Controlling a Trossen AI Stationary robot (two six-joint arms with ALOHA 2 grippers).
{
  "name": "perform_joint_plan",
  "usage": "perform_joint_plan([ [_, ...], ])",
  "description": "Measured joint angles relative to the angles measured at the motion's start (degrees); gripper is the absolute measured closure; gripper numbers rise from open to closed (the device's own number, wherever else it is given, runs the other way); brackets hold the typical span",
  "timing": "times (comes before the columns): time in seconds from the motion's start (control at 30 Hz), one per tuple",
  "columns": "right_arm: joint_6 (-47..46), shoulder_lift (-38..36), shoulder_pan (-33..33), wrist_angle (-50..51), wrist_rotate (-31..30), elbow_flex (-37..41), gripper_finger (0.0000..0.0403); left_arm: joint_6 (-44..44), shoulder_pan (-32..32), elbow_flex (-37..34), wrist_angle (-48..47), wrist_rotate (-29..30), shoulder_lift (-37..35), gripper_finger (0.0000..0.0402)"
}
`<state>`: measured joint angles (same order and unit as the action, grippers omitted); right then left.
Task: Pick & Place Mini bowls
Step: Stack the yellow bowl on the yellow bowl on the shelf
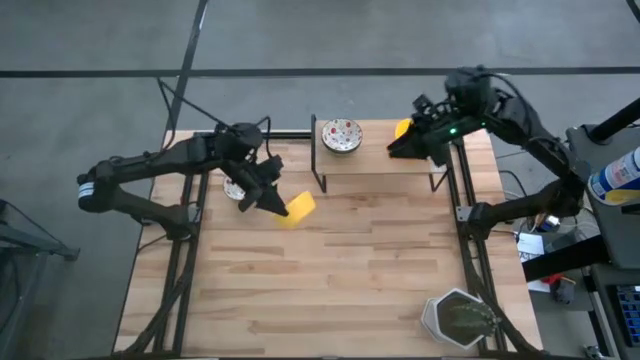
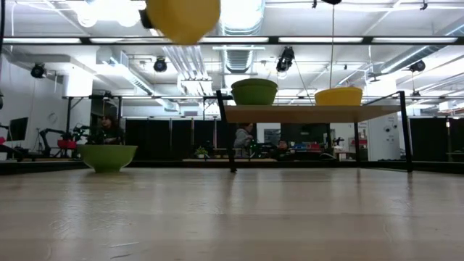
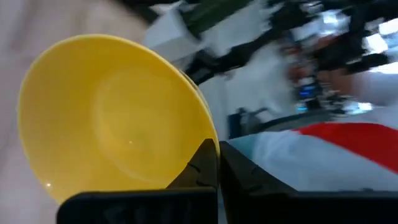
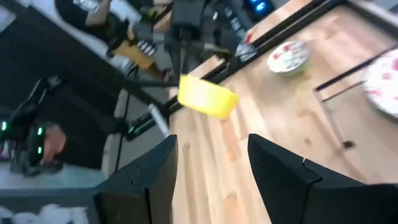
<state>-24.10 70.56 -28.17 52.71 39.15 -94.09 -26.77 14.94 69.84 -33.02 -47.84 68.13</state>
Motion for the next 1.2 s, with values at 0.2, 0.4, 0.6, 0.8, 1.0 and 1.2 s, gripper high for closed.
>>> perform_joint_plan([
  [0.2,1.6,4.3,7.6,-3.5,2.9,0.4,0.0212,-8.0,-2.1,0.0,13.2,-10.7,-0.8,0.0401],
  [0.4,2.7,8.3,14.7,-14.2,3.1,0.4,0.0212,-15.0,-4.0,0.0,21.4,-13.1,-0.5,0.0401],
  [0.6,2.3,13.3,19.3,-15.9,1.9,0.4,0.0212,-13.5,-4.5,0.0,15.2,-2.3,0.1,0.0401],
  [0.8,-14.7,19.3,19.4,-15.6,-1.3,0.4,0.0212,-5.1,-6.2,0.0,3.8,11.1,0.1,0.0401],
  [1.0,-22.5,23.9,19.7,-15.6,-1.7,0.4,0.0212,0.2,-9.3,0.0,-5.4,26.0,0.4,0.0401],
  [1.2,-30.6,26.9,19.7,-16.7,-3.0,0.4,0.0212,1.5,-13.2,0.0,-13.4,39.2,2.3,0.0401],
])
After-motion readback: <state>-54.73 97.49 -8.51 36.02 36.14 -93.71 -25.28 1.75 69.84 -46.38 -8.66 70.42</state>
